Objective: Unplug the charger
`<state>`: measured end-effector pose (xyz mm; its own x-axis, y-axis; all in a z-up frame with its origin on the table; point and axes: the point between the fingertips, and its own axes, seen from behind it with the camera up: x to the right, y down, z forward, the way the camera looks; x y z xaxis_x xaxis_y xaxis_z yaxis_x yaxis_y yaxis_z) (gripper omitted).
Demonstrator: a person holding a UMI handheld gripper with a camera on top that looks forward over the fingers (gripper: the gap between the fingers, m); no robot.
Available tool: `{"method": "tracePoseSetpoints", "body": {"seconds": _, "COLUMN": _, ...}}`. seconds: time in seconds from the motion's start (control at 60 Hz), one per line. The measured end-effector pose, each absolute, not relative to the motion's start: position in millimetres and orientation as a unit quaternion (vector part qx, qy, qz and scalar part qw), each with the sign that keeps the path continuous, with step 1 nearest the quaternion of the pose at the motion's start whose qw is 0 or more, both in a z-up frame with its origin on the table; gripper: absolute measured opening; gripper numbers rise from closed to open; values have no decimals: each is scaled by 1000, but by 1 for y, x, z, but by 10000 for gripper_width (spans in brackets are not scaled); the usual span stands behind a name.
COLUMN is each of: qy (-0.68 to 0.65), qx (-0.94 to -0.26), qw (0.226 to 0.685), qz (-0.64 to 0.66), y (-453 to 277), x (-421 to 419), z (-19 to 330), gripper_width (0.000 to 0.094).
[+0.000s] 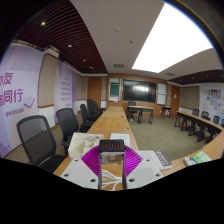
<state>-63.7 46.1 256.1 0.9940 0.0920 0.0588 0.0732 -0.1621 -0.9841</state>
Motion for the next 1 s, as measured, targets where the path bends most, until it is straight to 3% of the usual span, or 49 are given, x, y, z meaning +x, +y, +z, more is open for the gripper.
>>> {"method": "tracePoseSetpoints", "body": {"seconds": 0.05, "qy": -51, "qx": -780, "qw": 623, "qz": -4, "y": 54, "x": -46, "z": 235, "gripper_width": 263}}
{"method": "tracePoseSetpoints", "body": {"seconds": 0.183, "qy": -45, "qx": -821, "qw": 569, "qz": -22, "y": 46, "x": 20, "z": 130, "gripper_width": 266}}
{"method": "tracePoseSetpoints", "body": {"seconds": 0.417, "qy": -50, "qx": -854, "qw": 517, "qz": -6, "y": 37, "x": 45, "z": 43, "gripper_width": 319}}
{"method": "tracePoseSetpoints", "body": {"seconds": 0.65, "qy": -50, "qx": -872, "qw": 487, "qz": -9, "y": 12, "x": 56, "z": 8, "gripper_width": 405}}
{"method": "tracePoseSetpoints", "body": {"seconds": 0.883, "qy": -44, "qx": -894, "qw": 445, "qz": -31, "y": -47, "x": 60, "z": 14, "gripper_width": 838}}
{"method": "tracePoseSetpoints", "body": {"seconds": 1.0, "qy": -37, "qx": -897, "qw": 438, "qz": -56, "y": -88, "x": 60, "z": 39, "gripper_width": 858}}
